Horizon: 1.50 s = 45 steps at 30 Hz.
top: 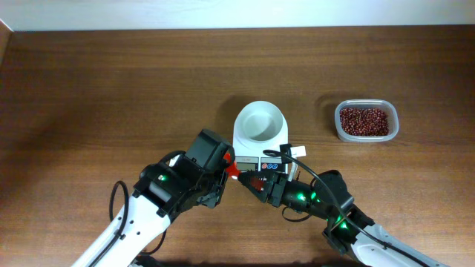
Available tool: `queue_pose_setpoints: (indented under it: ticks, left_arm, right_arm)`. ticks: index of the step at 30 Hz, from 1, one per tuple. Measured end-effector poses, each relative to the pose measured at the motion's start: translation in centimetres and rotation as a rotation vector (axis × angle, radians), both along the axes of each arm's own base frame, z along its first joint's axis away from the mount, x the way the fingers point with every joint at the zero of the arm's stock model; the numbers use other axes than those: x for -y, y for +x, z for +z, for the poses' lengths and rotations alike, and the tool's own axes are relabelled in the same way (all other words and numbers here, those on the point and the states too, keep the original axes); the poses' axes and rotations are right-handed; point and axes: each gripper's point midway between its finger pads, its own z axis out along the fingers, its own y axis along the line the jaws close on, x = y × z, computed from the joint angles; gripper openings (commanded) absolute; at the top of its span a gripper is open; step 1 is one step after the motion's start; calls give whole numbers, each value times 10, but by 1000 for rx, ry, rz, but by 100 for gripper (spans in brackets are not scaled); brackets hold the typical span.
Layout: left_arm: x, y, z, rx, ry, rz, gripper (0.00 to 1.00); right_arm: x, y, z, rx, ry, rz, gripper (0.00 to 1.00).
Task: Scoop and weigh 50g on scale
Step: 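Reach the right gripper to the scoop handle near the left gripper, then grasp the scoop handle with the right gripper, release the left gripper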
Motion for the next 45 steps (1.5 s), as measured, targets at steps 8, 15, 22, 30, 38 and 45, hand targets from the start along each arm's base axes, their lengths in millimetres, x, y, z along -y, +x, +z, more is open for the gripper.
queue_pose_setpoints:
  ticks: [8,15,22,30,38,45]
  left_arm:
    - [-1,-1,-1,-4,3,0,0]
    - [-3,-4,-2,-17,12,1,0]
    - [-3,-4,-2,-20,13,3,0]
    - [-3,-4,-2,-20,12,3,0]
    - [-2,-3,-2,-14,8,3,0]
    - [0,-2,-1,-11,1,1,0]
  right_arm:
    - [0,-1,0,-1,1,4,32]
    - [0,-1,0,-2,1,5,24]
    - [0,-1,0,-1,0,8,22]
    - [-1,-3,0,-1,1,16,22]
    - [-2,-4,0,-2,2,27,22]
    - [-2,-5,0,-2,3,30,18]
